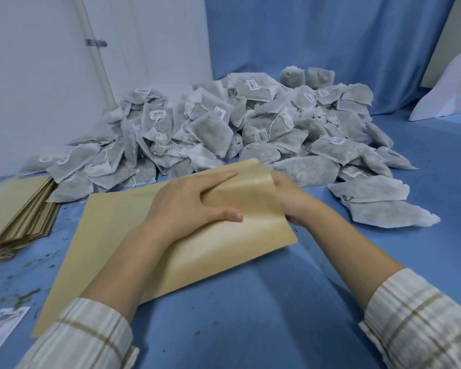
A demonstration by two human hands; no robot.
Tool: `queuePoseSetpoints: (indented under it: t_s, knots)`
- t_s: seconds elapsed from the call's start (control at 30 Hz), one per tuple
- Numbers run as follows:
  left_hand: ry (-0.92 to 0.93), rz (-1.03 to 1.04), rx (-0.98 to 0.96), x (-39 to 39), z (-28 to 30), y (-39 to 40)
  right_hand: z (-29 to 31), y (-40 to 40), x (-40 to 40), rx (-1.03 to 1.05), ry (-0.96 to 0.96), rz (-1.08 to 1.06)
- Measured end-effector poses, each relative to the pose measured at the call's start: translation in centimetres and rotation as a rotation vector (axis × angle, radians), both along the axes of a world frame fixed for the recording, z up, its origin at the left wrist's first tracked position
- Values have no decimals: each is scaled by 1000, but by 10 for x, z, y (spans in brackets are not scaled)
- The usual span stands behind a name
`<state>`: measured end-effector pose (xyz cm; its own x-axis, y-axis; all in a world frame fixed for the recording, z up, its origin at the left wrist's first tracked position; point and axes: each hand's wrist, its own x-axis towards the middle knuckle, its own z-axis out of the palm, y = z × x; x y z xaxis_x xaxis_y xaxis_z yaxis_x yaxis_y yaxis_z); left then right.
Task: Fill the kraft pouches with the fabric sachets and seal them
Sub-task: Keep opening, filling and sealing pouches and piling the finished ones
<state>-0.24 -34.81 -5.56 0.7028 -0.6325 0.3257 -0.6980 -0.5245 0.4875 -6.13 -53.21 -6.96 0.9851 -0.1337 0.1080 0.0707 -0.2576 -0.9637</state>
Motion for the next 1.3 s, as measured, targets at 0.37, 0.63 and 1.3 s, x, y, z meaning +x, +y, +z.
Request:
queuePoseSetpoints:
  t_s: [0.37,0.63,1.3]
  knots:
    - [-15,182,-67,21,4,30,-29,-5,56,-794,-39,6]
    - [23,244,-54,29,-1,36,-45,-1,73,-681,-190,-213]
    - [-23,154,-12,20,-4,22,-12,10,43,-151,176,266]
